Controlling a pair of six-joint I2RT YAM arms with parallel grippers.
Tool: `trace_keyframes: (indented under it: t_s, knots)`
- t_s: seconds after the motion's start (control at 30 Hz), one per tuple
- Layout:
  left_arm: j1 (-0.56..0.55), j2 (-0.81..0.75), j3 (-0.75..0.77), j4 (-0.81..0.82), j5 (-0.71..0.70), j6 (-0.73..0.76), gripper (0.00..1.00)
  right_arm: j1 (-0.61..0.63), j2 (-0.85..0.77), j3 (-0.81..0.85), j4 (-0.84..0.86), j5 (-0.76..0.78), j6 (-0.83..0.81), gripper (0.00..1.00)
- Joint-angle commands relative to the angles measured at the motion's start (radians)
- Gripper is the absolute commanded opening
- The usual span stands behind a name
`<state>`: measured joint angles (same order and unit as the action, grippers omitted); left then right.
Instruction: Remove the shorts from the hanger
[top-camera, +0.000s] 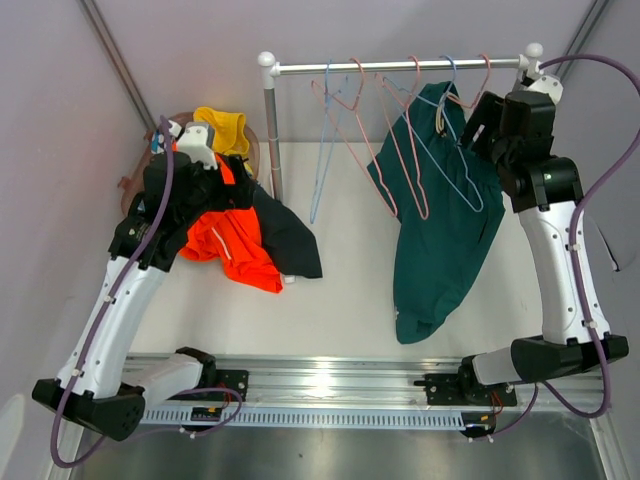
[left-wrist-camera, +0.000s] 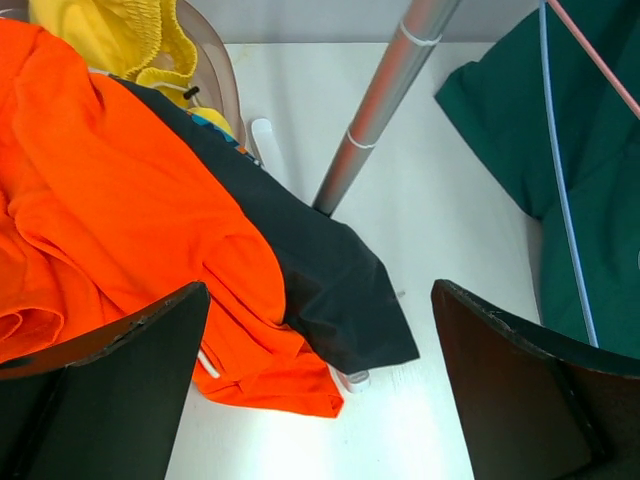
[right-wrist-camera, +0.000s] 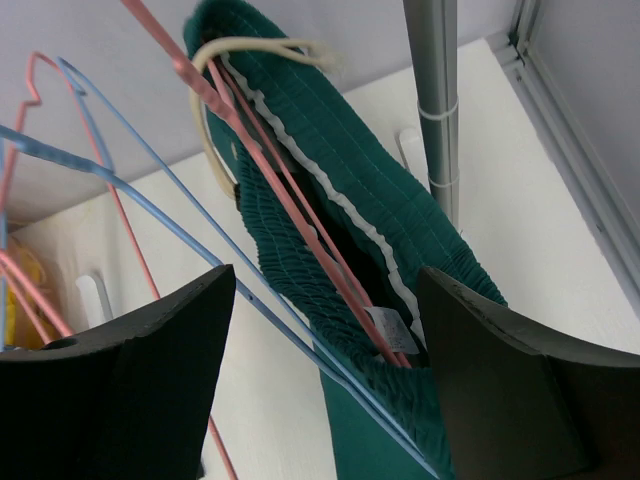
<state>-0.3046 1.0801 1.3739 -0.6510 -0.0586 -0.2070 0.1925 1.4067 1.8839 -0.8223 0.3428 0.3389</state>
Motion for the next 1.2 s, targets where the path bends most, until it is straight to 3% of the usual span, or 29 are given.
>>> trace_keyframes:
  t_s: [0.0,0.13,0.17,0.2,0.27,0.33,0.43,0.5,0.87,1.17]
  knots:
    - [-0.022,-0.031,-0.007,0.045,0.023,-0.020,0.99,-0.011,0.008,-0.042,0.074,-0.021,0.000,0.78]
    - [-0.056,-0.039,-0.016,0.060,0.013,-0.023,0.99,-0.018,0.020,-0.075,0.103,-0.028,-0.001,0.69]
    - [-0.060,-0.045,-0.024,0.065,0.011,-0.023,0.99,-0.019,0.024,-0.072,0.104,-0.028,-0.003,0.57]
    - [-0.067,-0.051,-0.033,0.070,0.009,-0.022,0.99,-0.021,0.029,-0.068,0.109,-0.030,-0.008,0.51]
    - [-0.083,-0.057,-0.052,0.085,0.008,-0.023,0.99,-0.021,0.041,-0.045,0.111,-0.033,-0.012,0.43]
    - [-0.100,-0.059,-0.070,0.091,0.005,-0.026,0.99,-0.022,0.052,-0.026,0.107,-0.034,-0.018,0.42]
    - [-0.135,-0.060,-0.072,0.091,0.013,-0.029,0.99,-0.021,0.061,0.007,0.107,-0.041,-0.020,0.24]
    - [-0.160,-0.074,-0.076,0.097,0.037,-0.037,0.99,-0.022,0.067,0.041,0.097,-0.045,-0.015,0.01]
    - [-0.573,-0.089,-0.139,0.321,0.126,-0.014,0.99,0.001,0.090,0.311,-0.036,-0.053,-0.003,0.00]
    - [-0.827,0.058,-0.164,0.755,0.259,0.009,0.99,0.110,0.003,0.284,-0.120,0.018,0.075,0.00]
